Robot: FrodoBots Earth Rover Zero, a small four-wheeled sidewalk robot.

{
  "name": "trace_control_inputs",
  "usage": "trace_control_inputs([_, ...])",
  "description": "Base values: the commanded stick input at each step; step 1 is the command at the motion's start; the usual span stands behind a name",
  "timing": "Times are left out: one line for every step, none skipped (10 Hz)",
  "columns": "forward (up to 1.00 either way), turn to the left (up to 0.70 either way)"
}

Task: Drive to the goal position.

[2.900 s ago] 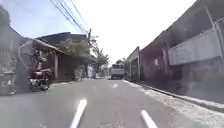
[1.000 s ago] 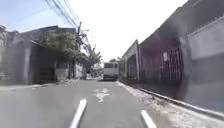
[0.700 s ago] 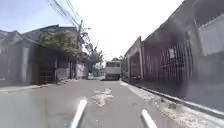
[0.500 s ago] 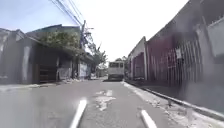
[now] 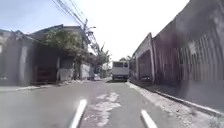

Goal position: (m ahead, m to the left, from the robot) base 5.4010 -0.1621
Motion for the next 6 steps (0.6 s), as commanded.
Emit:
trace_control_inputs([1.00,-0.14])
trace_control_inputs([1.00,-0.37])
trace_control_inputs([1.00,-0.22])
trace_control_inputs([1.00,-0.01])
trace_control_inputs([1.00,0.00])
trace_control_inputs([1.00,0.00])
